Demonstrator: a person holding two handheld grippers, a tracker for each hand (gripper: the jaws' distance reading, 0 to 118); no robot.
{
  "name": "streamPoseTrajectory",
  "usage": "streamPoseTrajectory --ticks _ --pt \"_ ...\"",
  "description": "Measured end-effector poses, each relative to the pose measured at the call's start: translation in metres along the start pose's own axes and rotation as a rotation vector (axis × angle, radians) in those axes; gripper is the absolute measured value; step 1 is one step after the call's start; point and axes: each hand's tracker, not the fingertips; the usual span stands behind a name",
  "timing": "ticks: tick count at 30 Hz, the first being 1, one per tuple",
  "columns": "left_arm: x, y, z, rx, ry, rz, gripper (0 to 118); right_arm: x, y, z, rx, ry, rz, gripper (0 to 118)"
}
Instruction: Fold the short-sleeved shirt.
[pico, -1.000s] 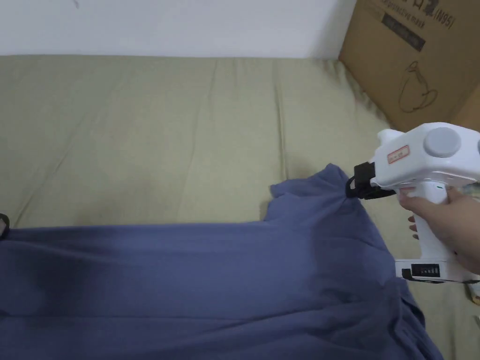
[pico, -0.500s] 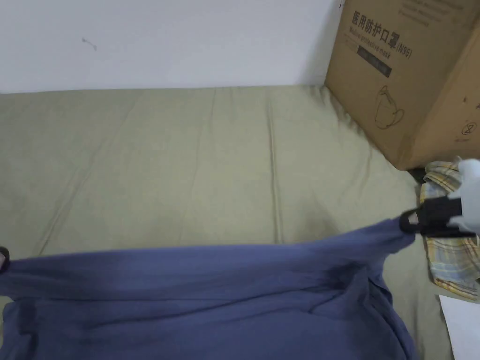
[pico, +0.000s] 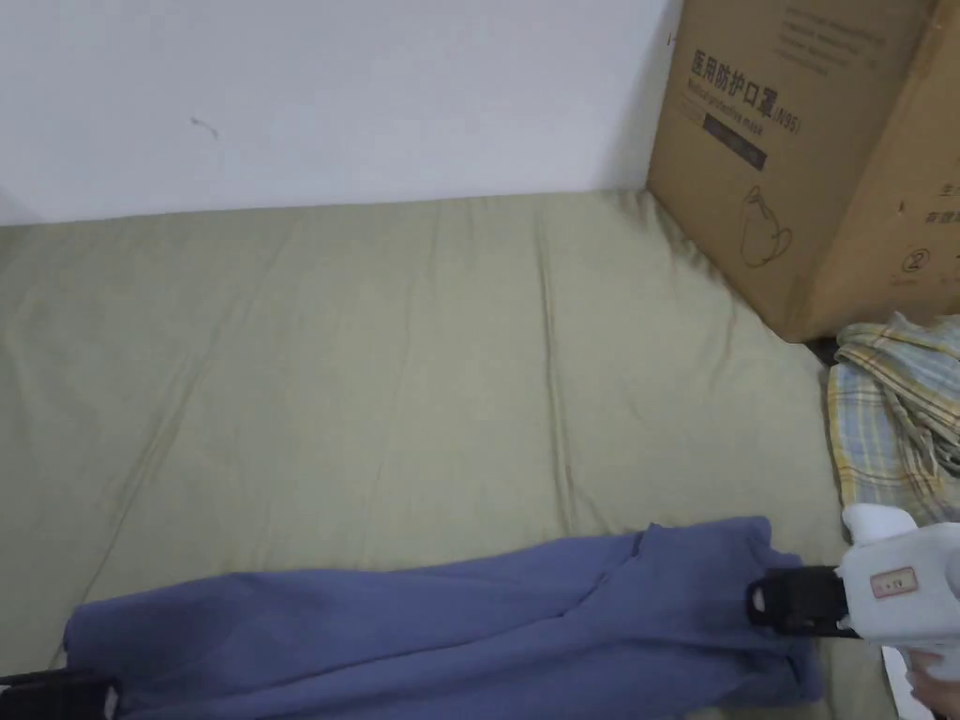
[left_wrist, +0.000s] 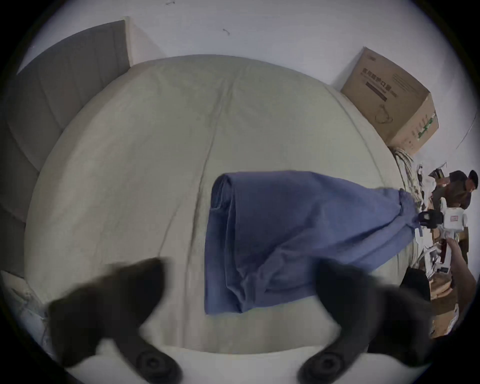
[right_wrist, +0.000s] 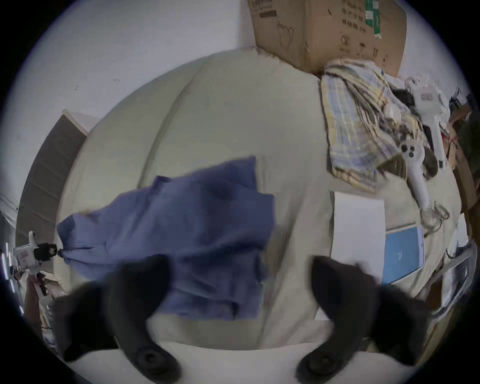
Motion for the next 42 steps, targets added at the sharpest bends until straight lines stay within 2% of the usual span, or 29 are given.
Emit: streamPoseTrajectory --ticks 2,5,8,9,10,11,12,13,14,15,17,18,23,27,29,31,32,33,34,35,36,38,39,42 --pt "0.009 0.003 0.019 0.086 -0.042 0.027 116 -0.019 0.007 0.022 0.12 0.031 0.048 116" --pt "0.031 0.019 0.044 0.201 -0.015 -0.015 117 -0.064 0.017 0.049 0.223 0.017 0.131 117" --pt "0.06 0.03 0.061 0.252 0.015 -0.021 115 -0.114 0.02 0.066 0.293 -0.046 0.202 115" --pt "0.066 0.032 0.061 0.251 0.015 -0.023 112 -0.129 0.021 0.066 0.284 -0.051 0.213 112" --pt "0.075 0.035 0.062 0.251 0.017 -0.026 101 -0.141 0.019 0.064 0.282 -0.045 0.21 101" --pt "0.083 0.035 0.062 0.26 0.016 -0.029 57 -0.154 0.019 0.062 0.278 -0.038 0.206 63" --pt "0.09 0.035 0.062 0.29 0.008 -0.036 57 -0.166 0.018 0.059 0.265 -0.031 0.202 63" --pt "0.098 0.033 0.061 0.321 -0.004 -0.05 40 -0.178 0.016 0.056 0.26 -0.018 0.192 50" --pt "0.108 0.033 0.055 0.32 0.031 -0.082 6 -0.188 0.011 0.052 0.262 -0.012 0.189 16" --pt "0.114 0.03 0.053 0.319 0.084 -0.067 0 -0.199 0.007 0.046 0.264 -0.025 0.194 1" --pt "0.12 0.028 0.046 0.326 0.062 -0.084 0 -0.218 -0.003 0.039 0.283 -0.079 0.273 1" --pt "0.124 0.027 0.042 0.324 0.076 -0.082 0 -0.224 -0.005 0.037 0.286 -0.094 0.286 0" --pt "0.134 0.014 0.035 0.31 0.123 -0.109 0 -0.238 -0.006 0.031 0.259 -0.125 0.248 1" --pt "0.1 0.009 0.038 0.317 0.097 -0.091 0 -0.247 -0.004 0.027 0.273 -0.132 0.252 1" --pt "0.054 0.011 0.039 0.31 -0.068 0.017 0 -0.251 -0.005 0.024 0.269 -0.11 0.248 1" --pt "0.001 0.016 0.029 0.209 -0.321 0.137 0 -0.255 -0.002 0.022 0.255 -0.109 0.262 1" --pt "-0.027 0.015 0.021 0.152 -0.454 0.244 2 -0.258 -0.002 0.02 0.249 -0.105 0.275 1" --pt "-0.046 0.014 0.018 0.163 -0.559 0.291 6 -0.259 -0.003 0.018 0.246 -0.099 0.283 1" --pt "-0.068 0.014 0.01 0.123 -0.662 0.343 11 -0.259 -0.001 0.017 0.241 -0.096 0.285 1" --pt "-0.087 0.012 0.002 0.1 -0.719 0.39 25 -0.26 -0.001 0.015 0.236 -0.091 0.287 1" --pt "-0.099 0.011 -0.005 0.082 -0.727 0.422 46 -0.26 -0.001 0.013 0.227 -0.082 0.288 1" --pt "-0.11 0.01 -0.016 0.06 -0.73 0.437 111 -0.259 0.0 0.007 0.207 -0.077 0.291 1" --pt "-0.113 0.01 -0.024 0.041 -0.717 0.423 118 -0.259 -0.001 0.005 0.202 -0.08 0.293 1" --pt "-0.121 0.008 -0.046 0.032 -0.744 0.426 118 -0.256 -0.002 -0.002 0.182 -0.08 0.293 1"
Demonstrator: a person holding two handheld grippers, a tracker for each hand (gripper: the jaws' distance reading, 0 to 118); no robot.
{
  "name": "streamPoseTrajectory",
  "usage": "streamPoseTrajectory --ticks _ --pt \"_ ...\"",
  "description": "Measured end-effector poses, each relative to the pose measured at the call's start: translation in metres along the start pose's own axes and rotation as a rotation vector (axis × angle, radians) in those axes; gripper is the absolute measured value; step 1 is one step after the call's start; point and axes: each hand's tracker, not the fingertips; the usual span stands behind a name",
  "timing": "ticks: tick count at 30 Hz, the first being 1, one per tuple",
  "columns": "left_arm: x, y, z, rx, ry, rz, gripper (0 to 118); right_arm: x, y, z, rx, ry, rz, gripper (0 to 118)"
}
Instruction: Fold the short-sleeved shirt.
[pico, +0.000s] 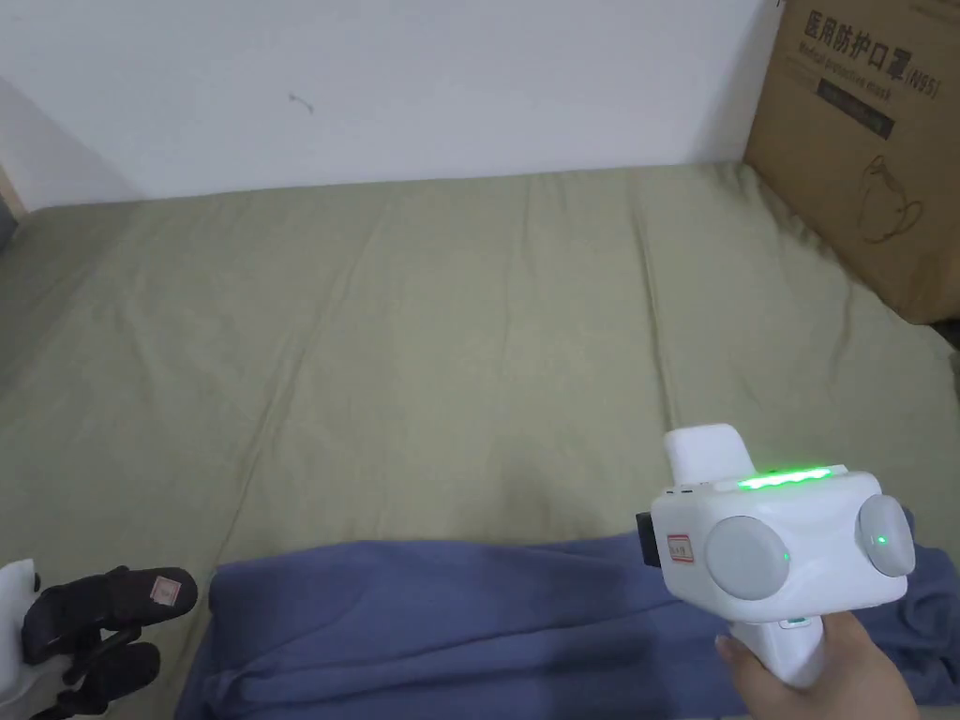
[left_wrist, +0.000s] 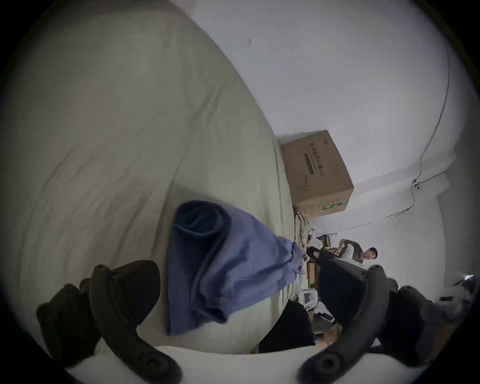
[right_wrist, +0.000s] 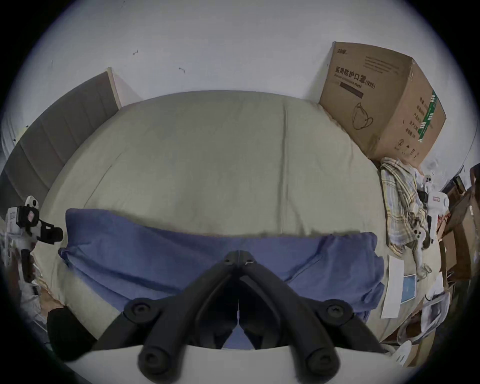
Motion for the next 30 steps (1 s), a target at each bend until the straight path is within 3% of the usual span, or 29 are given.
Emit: streamPoseTrajectory --ticks 5,9,13,14,16,17,19,25,27,30 --pt "-0.027 0.003 -0.04 -0.081 -0.059 0.113 118 0.002 -0.003 -0.007 -0.029 -0.001 0.012 1" --pt "-0.028 0.004 -0.068 -0.139 -0.304 0.203 118 0.003 -0.002 -0.01 -0.048 0.008 0.022 1" --pt "-0.022 0.007 -0.08 -0.119 -0.233 0.103 112 0.002 -0.001 -0.013 -0.063 0.026 0.032 1" --pt "-0.022 0.006 -0.079 -0.102 -0.203 0.092 89 0.001 -0.001 -0.014 -0.066 0.028 0.037 1" --pt "-0.029 0.006 -0.074 -0.055 -0.009 0.068 4 0.0 -0.001 -0.015 -0.069 0.036 0.044 1" --pt "-0.031 0.003 -0.078 -0.061 0.19 0.029 4 -0.001 -0.001 -0.016 -0.072 0.041 0.045 1" --pt "-0.028 -0.004 -0.071 0.002 0.017 0.069 4 -0.002 -0.001 -0.019 -0.081 0.051 0.041 1" --pt "0.047 -0.016 -0.045 0.028 0.362 -0.283 3 -0.007 0.008 -0.016 -0.085 0.07 0.076 1" --pt "0.059 -0.017 -0.024 0.054 0.435 -0.348 3 -0.007 0.011 -0.011 -0.066 0.076 0.079 1" --pt "0.072 -0.018 0.005 0.093 0.694 -0.373 3 -0.005 0.014 -0.004 -0.049 0.114 0.055 1"
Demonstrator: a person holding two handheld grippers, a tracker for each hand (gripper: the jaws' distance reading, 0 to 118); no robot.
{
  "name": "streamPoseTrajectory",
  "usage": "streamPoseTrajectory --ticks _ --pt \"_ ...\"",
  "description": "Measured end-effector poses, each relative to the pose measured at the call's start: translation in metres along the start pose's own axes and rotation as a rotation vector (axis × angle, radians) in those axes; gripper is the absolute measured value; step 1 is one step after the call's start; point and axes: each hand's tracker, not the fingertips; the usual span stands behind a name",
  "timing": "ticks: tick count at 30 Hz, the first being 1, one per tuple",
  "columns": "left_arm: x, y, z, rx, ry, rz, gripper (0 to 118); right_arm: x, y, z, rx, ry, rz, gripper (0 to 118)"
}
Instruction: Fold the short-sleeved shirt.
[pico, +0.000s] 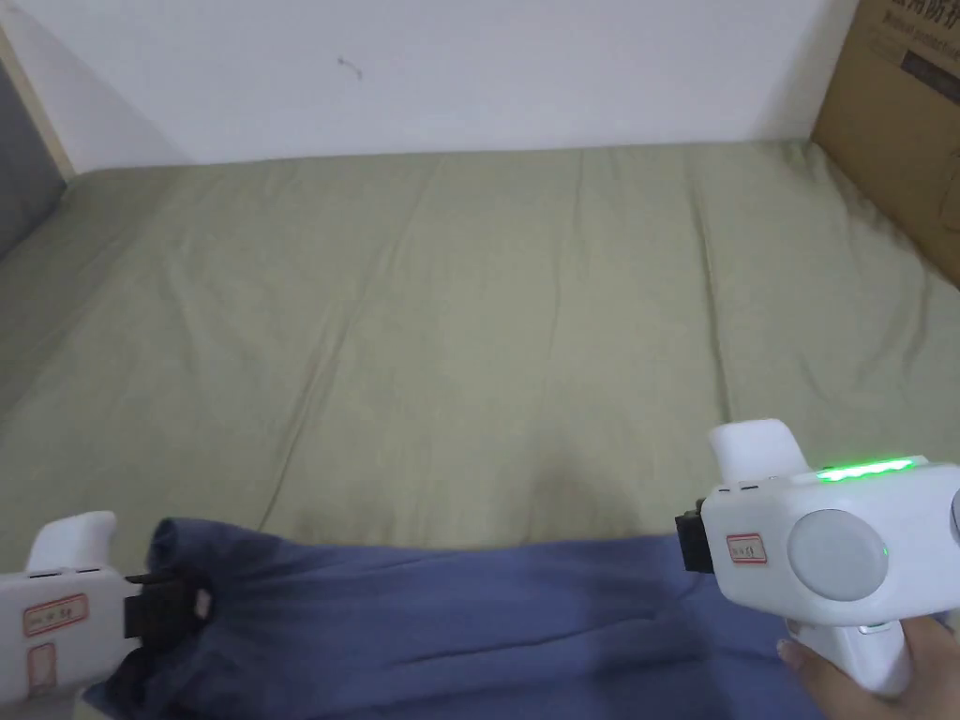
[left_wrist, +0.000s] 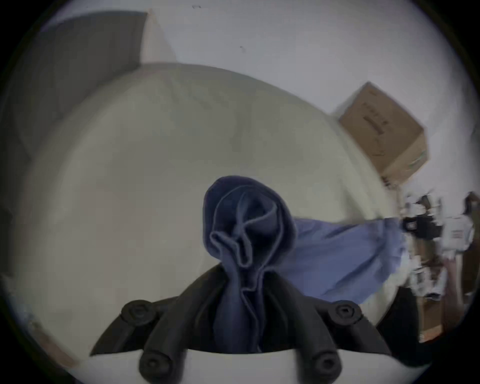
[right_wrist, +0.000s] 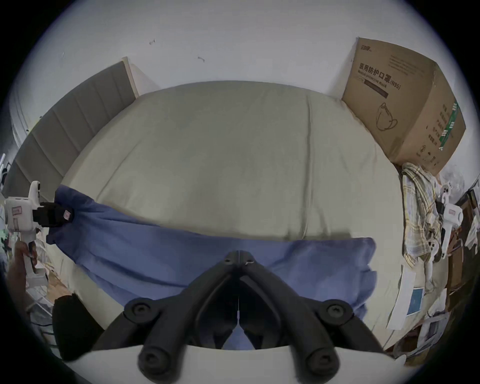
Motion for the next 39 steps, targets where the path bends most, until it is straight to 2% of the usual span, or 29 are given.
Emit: streamPoseTrajectory --ticks 4,6,10,16,17,18,19,20,21,24,26,28,29,30,31,32,33,34,39 --pt "0.01 -0.001 0.019 -0.002 0.188 -0.175 3 -0.002 -0.005 0.009 0.02 0.014 0.004 1" --pt "0.032 0.003 0.025 0.018 0.115 -0.157 3 -0.001 -0.007 0.014 0.03 0.029 0.001 1" --pt "0.102 0.015 0.025 -0.003 -0.203 -0.077 3 0.005 -0.009 0.022 0.04 0.067 -0.041 1" --pt "0.201 0.011 -0.046 -0.182 -0.279 -0.148 9 0.02 -0.016 0.031 0.055 0.047 -0.05 1" --pt "0.212 0.007 -0.059 -0.211 -0.292 -0.134 15 0.023 -0.017 0.032 0.054 0.042 -0.052 1" --pt "0.219 0.003 -0.068 -0.224 -0.304 -0.105 29 0.026 -0.019 0.032 0.053 0.038 -0.058 1" --pt "0.223 0.001 -0.077 -0.252 -0.336 -0.076 54 0.029 -0.021 0.032 0.053 0.038 -0.067 1" --pt "0.225 -0.001 -0.085 -0.279 -0.377 -0.04 88 0.032 -0.022 0.032 0.05 0.04 -0.076 1" --pt "0.229 -0.006 -0.087 -0.299 -0.421 -0.006 101 0.033 -0.023 0.031 0.046 0.042 -0.082 1" --pt "0.226 -0.009 -0.085 -0.279 -0.534 0.034 108 0.037 -0.025 0.027 0.039 0.043 -0.092 1" --pt "0.222 -0.007 -0.069 -0.209 -0.556 -0.01 110 0.037 -0.025 0.026 0.04 0.046 -0.095 1" --pt "0.213 -0.001 -0.054 -0.162 -0.462 -0.091 107 0.036 -0.025 0.025 0.043 0.054 -0.1 1" --pt "0.21 0.003 -0.044 -0.144 -0.409 -0.127 94 0.036 -0.024 0.024 0.045 0.058 -0.102 1" --pt "0.204 0.005 -0.037 -0.127 -0.387 -0.151 94 0.035 -0.024 0.024 0.047 0.062 -0.102 1" --pt "0.198 0.006 -0.031 -0.114 -0.364 -0.169 86 0.034 -0.024 0.024 0.049 0.064 -0.102 1" --pt "0.194 0.007 -0.028 -0.103 -0.346 -0.181 67 0.033 -0.023 0.024 0.051 0.067 -0.101 1" --pt "0.193 0.009 -0.026 -0.102 -0.339 -0.189 29 0.033 -0.023 0.024 0.053 0.071 -0.099 1" --pt "0.192 0.006 -0.027 -0.111 -0.318 -0.2 0 0.032 -0.023 0.024 0.056 0.073 -0.098 1" --pt "0.205 -0.009 -0.058 -0.207 -0.353 -0.193 0 0.033 -0.023 0.022 0.061 0.073 -0.1 1"
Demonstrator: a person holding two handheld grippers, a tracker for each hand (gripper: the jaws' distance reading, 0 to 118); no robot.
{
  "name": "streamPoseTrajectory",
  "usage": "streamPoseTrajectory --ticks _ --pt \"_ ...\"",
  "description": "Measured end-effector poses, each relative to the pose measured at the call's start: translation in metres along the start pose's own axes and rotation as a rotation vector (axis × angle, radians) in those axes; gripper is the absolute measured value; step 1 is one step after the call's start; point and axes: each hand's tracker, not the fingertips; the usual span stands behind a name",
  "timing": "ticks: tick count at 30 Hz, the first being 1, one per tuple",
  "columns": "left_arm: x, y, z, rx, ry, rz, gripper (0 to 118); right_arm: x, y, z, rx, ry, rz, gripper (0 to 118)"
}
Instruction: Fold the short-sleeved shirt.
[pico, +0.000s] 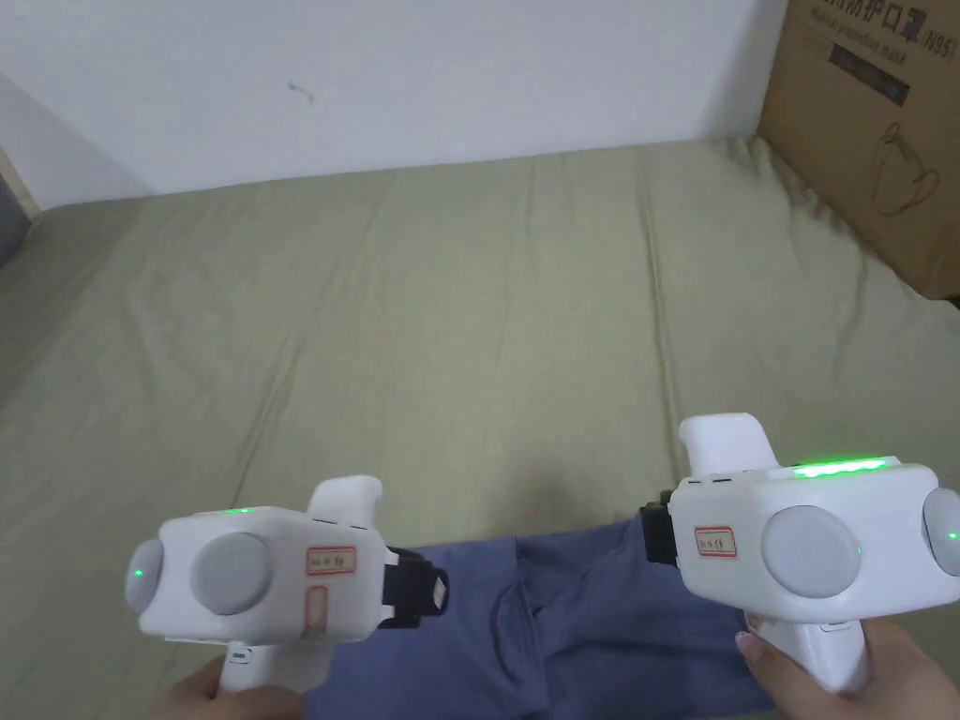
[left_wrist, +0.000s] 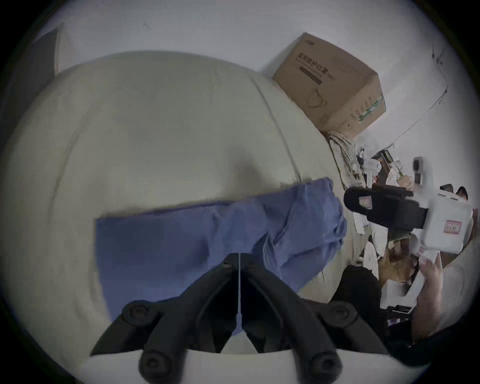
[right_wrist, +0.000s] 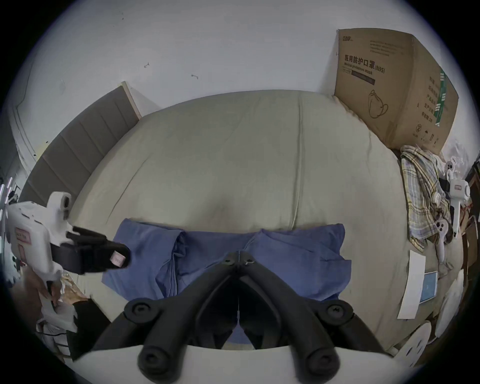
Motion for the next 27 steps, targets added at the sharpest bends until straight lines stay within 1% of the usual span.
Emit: streamPoseTrajectory --ticks 2,4,6,8,9,13,15,17,20,22,24,26,27 --pt "0.003 -0.002 -0.022 -0.048 -0.064 0.04 0 0.002 0.0 -0.001 -0.002 -0.003 -0.005 1" --pt "0.007 -0.003 -0.045 -0.078 -0.065 0.054 0 0.004 -0.001 -0.001 -0.005 -0.006 -0.005 1" --pt "0.008 -0.006 -0.065 -0.132 -0.099 0.067 0 0.006 -0.001 -0.002 -0.008 -0.012 -0.002 1" --pt "0.013 -0.01 -0.083 -0.186 -0.083 0.046 0 0.008 -0.001 -0.003 -0.01 -0.018 -0.002 1" --pt "0.015 -0.011 -0.086 -0.169 -0.087 0.04 0 0.009 -0.001 -0.003 -0.012 -0.019 -0.004 1" --pt "0.016 -0.011 -0.082 -0.154 -0.193 0.076 0 0.01 -0.001 -0.003 -0.012 -0.016 -0.015 1" --pt "0.012 -0.011 -0.066 -0.127 -0.233 0.088 0 0.01 -0.001 -0.002 -0.008 -0.015 -0.015 1" --pt "0.001 -0.01 -0.039 -0.051 -0.265 0.094 0 0.01 0.0 0.0 -0.003 -0.015 -0.011 1" --pt "-0.038 -0.011 0.013 0.055 -0.283 0.125 0 0.009 0.002 0.003 0.005 -0.013 -0.006 1" --pt "-0.074 -0.014 0.046 0.111 -0.299 0.177 0 0.009 0.003 0.003 0.009 -0.015 -0.003 1" --pt "-0.116 -0.021 0.068 0.131 -0.337 0.266 1 0.007 0.004 0.004 0.011 -0.017 -0.001 1" --pt "-0.145 -0.031 0.08 0.129 -0.371 0.372 7 0.006 0.004 0.004 0.011 -0.017 -0.001 1" --pt "-0.16 -0.037 0.082 0.133 -0.384 0.402 12 0.006 0.004 0.003 0.01 -0.016 -0.001 1"
